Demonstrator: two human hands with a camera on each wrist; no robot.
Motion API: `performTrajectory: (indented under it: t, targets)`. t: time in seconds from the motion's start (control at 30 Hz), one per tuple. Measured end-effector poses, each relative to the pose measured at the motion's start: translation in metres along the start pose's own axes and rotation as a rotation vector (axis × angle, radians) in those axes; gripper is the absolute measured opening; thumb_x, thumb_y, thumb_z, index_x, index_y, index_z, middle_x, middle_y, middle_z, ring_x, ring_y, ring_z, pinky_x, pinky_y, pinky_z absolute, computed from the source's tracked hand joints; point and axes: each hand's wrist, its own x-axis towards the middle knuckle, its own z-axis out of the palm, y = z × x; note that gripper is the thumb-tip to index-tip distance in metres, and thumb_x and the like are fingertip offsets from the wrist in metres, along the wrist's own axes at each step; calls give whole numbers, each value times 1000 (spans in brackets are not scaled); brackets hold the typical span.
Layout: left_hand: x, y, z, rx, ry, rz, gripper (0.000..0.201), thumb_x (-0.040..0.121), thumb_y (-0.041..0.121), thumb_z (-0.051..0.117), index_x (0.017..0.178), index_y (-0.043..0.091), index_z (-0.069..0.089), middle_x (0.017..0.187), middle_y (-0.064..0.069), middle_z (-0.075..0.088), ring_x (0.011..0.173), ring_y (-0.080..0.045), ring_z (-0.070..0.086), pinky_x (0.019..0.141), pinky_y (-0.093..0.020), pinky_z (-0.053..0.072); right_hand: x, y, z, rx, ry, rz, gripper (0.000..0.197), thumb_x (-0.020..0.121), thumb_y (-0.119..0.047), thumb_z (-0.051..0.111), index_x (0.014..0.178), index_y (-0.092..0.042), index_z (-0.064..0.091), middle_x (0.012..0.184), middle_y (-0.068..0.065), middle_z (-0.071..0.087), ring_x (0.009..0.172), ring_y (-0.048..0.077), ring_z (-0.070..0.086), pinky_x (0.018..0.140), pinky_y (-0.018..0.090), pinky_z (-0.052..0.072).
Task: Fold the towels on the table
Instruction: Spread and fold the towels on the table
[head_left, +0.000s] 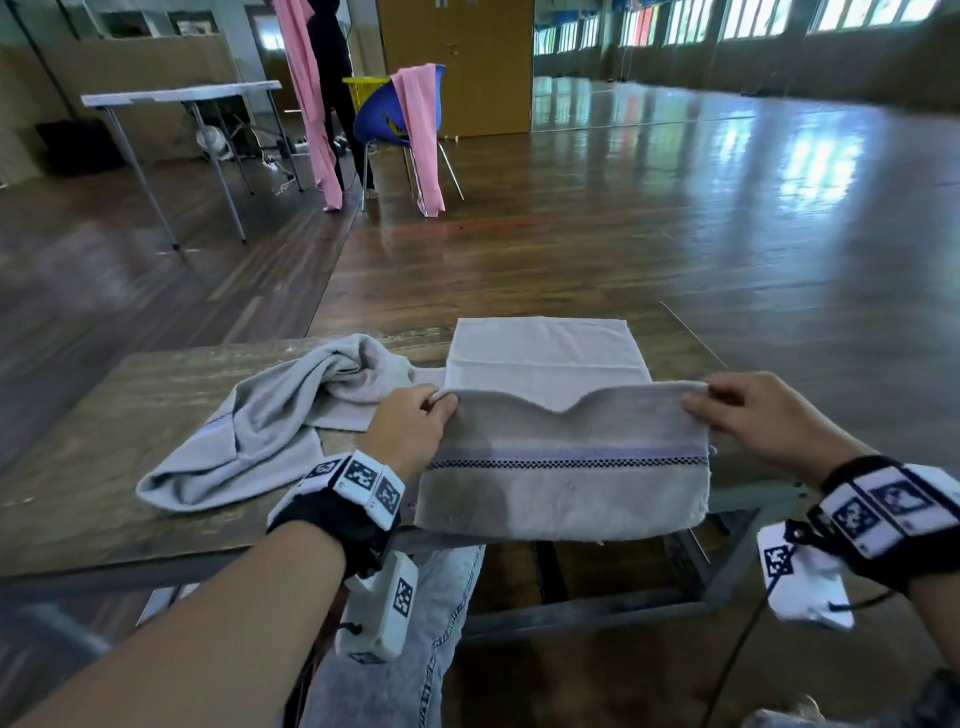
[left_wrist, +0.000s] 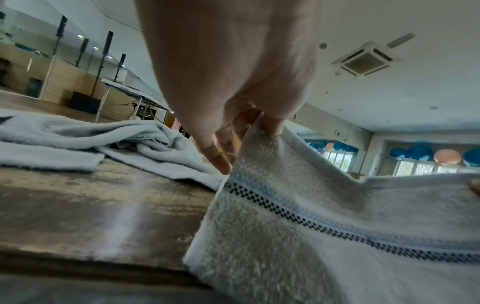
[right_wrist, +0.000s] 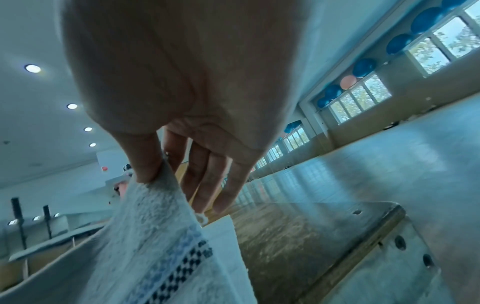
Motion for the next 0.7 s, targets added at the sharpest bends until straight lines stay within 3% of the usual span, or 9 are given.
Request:
performTrajectory:
  t: [0.07, 0.1, 0.2, 0.3, 0.43, 0.5, 0.63, 0.7]
  targets:
    - [0, 1, 9, 41, -29, -4, 35, 101, 25, 52, 72, 4, 54, 67, -9, 53, 64, -20, 47, 60, -32, 33, 4, -1, 11, -70, -32, -33, 31, 96, -29, 65, 67, -18, 66, 57, -9, 63, 52, 1, 51, 63, 39, 45]
    - [0, 0, 13, 66, -56, -11, 37, 101, 25, 51, 68, 9, 49, 66, -4, 50, 64, -19, 46, 57, -31, 31, 6, -2, 17, -101, -48, -46, 36, 97, -29, 65, 63, -17, 61, 52, -13, 57, 47, 0, 47, 58, 34, 40]
    - [-2, -6, 21, 155, -173, -38, 38, 101, 29, 50, 68, 11, 48, 68, -2, 49, 67, -19, 46, 56, -29, 30, 11, 1, 35, -230, -126, -92, 36, 97, -31, 63, 67, -12, 58, 53, -8, 52, 51, 9, 46, 57, 32, 36]
    - [-1, -14, 25, 270, -222, -32, 36, 100, 30, 52, 75, 4, 56, 77, -9, 55, 71, -20, 50, 63, -31, 34, 19, 1, 44, -442, -341, -50, 35, 98, -33, 59, 73, -10, 60, 66, -2, 62, 60, 17, 56, 62, 35, 43]
    - [18, -10, 11, 298, -280, -46, 42, 95, 24, 54, 60, 9, 39, 60, -8, 42, 55, -15, 40, 52, -23, 30, 40, -9, 28, -536, -462, 19, 39, 95, -29, 58, 59, -15, 51, 58, -6, 52, 57, 13, 48, 59, 30, 39]
    - [35, -5, 1, 238, -233, -36, 40, 95, 22, 54, 60, 8, 39, 60, -9, 42, 56, -16, 40, 52, -25, 32, 52, -11, 16, -468, -376, 10, 42, 94, -25, 62, 55, -13, 53, 53, -6, 50, 55, 13, 48, 59, 32, 39]
    - [75, -3, -4, 110, 14, 11, 39, 98, 25, 52, 67, 1, 50, 61, -8, 46, 58, -19, 41, 56, -32, 30, 75, 0, 3, -354, 60, 5, 42, 94, -25, 61, 66, 5, 57, 56, 13, 56, 55, 22, 49, 55, 34, 36]
    - [95, -5, 0, 85, 83, 40, 38, 99, 23, 52, 76, -7, 56, 66, -12, 52, 64, -24, 46, 60, -35, 33, 87, 7, 4, -307, 191, -24, 40, 94, -27, 60, 65, 0, 57, 56, 11, 59, 54, 21, 52, 53, 29, 38]
